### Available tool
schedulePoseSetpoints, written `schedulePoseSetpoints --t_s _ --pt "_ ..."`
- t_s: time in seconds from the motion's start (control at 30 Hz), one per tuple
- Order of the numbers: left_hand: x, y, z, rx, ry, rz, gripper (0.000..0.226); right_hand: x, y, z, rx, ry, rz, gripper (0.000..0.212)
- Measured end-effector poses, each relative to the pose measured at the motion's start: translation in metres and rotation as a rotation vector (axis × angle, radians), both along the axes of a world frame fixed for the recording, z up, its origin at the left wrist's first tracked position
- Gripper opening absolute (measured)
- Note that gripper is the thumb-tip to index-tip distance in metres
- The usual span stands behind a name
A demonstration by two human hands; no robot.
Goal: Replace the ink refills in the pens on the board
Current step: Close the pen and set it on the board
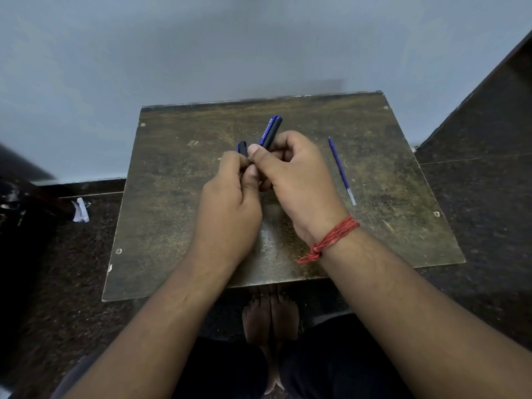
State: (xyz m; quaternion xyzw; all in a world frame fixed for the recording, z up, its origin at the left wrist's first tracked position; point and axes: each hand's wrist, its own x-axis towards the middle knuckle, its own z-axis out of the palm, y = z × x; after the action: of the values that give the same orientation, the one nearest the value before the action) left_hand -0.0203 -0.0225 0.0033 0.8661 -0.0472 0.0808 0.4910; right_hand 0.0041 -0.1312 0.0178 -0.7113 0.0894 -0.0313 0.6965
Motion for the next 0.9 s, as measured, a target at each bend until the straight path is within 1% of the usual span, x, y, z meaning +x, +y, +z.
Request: schedulePoseSetpoints --t_s 0.07,0.17,0.23,0.3,0.4,0.47,0.53,0.67,0.77,0.9 --pt "0.0 0.0 0.0 0.036 -0.024 -0.029 0.006 0.001 -0.004 0.004 -0.003 0.0 -0.004 0.012" --pt "-0.001 0.004 0.001 0.07 -0.059 -0.023 0.019 0.006 -0.02 0.01 -0.081 -0.055 -0.07 0.011" --pt "0.001 0.009 0.002 0.064 -0.08 0.015 0.021 0.012 -0.037 0.011 -0.297 -0.111 -0.133 0.011" --pt "0.004 0.016 0.003 0.06 -0.086 0.064 0.018 0.015 -0.054 0.011 -0.615 -0.128 -0.137 0.012" --pt "0.01 0.023 0.001 0.083 -0.07 0.113 0.01 0.018 -0.07 0.008 -1.008 -0.022 -0.081 0.022" --pt "0.011 0.024 0.0 0.12 -0.037 0.121 0.009 0.019 -0.071 0.005 -1.171 0.061 -0.014 0.028" --pt "0.012 0.024 -0.002 0.156 -0.011 0.11 0.011 0.019 -0.067 0.002 -1.253 0.091 0.038 0.033" --pt "0.012 0.024 -0.005 0.222 0.031 0.073 0.014 0.02 -0.062 0.002 -1.328 0.072 0.032 0.032" --pt "0.013 0.022 -0.006 0.3 0.072 0.059 0.018 0.02 -0.062 0.001 -1.339 0.096 0.045 0.033" --pt "0.011 0.018 -0.003 0.404 0.101 0.04 0.023 0.019 -0.063 0.003 -1.3 0.087 0.028 0.034"
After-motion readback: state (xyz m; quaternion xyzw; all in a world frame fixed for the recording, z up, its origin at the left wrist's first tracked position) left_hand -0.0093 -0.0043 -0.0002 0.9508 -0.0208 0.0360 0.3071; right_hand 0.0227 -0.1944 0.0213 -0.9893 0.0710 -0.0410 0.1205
